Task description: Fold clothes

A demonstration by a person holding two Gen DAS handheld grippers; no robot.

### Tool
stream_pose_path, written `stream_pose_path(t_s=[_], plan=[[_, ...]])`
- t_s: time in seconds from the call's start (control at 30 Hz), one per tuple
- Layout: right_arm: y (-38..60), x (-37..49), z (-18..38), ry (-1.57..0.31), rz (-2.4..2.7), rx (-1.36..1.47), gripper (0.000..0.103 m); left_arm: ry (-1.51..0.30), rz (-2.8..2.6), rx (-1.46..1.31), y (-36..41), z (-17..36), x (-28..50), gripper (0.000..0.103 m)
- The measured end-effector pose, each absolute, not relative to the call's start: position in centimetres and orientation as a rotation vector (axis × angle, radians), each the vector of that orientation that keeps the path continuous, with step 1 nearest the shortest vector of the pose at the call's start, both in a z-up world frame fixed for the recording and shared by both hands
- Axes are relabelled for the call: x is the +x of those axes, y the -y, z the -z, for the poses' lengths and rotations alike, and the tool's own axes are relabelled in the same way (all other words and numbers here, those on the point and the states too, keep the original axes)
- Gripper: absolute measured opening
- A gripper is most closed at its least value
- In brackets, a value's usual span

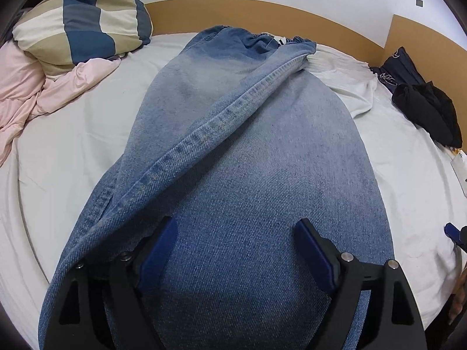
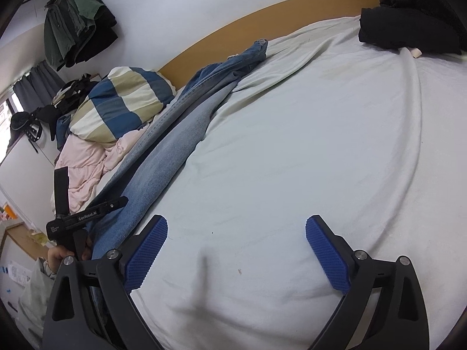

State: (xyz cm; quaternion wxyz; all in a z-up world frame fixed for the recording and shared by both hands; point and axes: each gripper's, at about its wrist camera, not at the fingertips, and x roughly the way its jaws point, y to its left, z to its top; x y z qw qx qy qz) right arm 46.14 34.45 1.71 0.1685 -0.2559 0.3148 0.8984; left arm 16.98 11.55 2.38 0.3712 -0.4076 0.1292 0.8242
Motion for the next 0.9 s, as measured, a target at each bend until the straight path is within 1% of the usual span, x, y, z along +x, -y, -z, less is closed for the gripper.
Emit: stream_pose_path(t_s=[0.1, 0.27, 0.4, 0.5, 0.63, 0.67, 0.77, 0.83, 0.9], plan=[[-35.0, 46.4, -1.8, -0.926, -2.553, -0.723, 0.099, -0.336, -2.113, -1.044, -11.6, -2.4, 17.0, 0.085], [-37.0, 46.6, -4.1, -0.919, -2.536, -0.683, 0.099, -0.331, -2.102, -1.044, -11.5, -2.3, 17.0, 0.087], [-40.1, 45.7, -8.5, -0.829, -2.508, -0.663, 0.100, -0.319, -2.108, -1.039, -11.3, -2.4, 17.3, 0.087], [-42.5, 44.0, -12.3, -0.809, -2.516, -0.603, 0.103, -0.280, -2.182, -1.043, -10.5, -2.9, 17.5, 0.087], [-46.2, 40.0, -15.8, -0.783, -2.498, -0.576, 0.103, -0.231, -2.311, -1.030, -8.8, -5.1, 18.0, 0.087], [-47.4, 38.8, -16.3, -0.797, -2.469, -0.592, 0.103, -0.215, -2.324, -1.017, -8.5, -5.6, 17.8, 0.088], [-50.9, 35.2, -17.4, -0.875, -2.397, -0.611, 0.103, -0.089, -2.330, -1.096, -7.9, -5.6, 16.4, 0.088], [-53.1, 32.8, -17.8, -0.939, -2.366, -0.598, 0.103, -0.046, -2.339, -1.142, -8.0, -5.4, 15.6, 0.088], [-55.2, 29.8, -17.8, -0.964, -2.333, -0.591, 0.103, -0.002, -2.355, -1.162, -8.1, -5.4, 14.9, 0.088]])
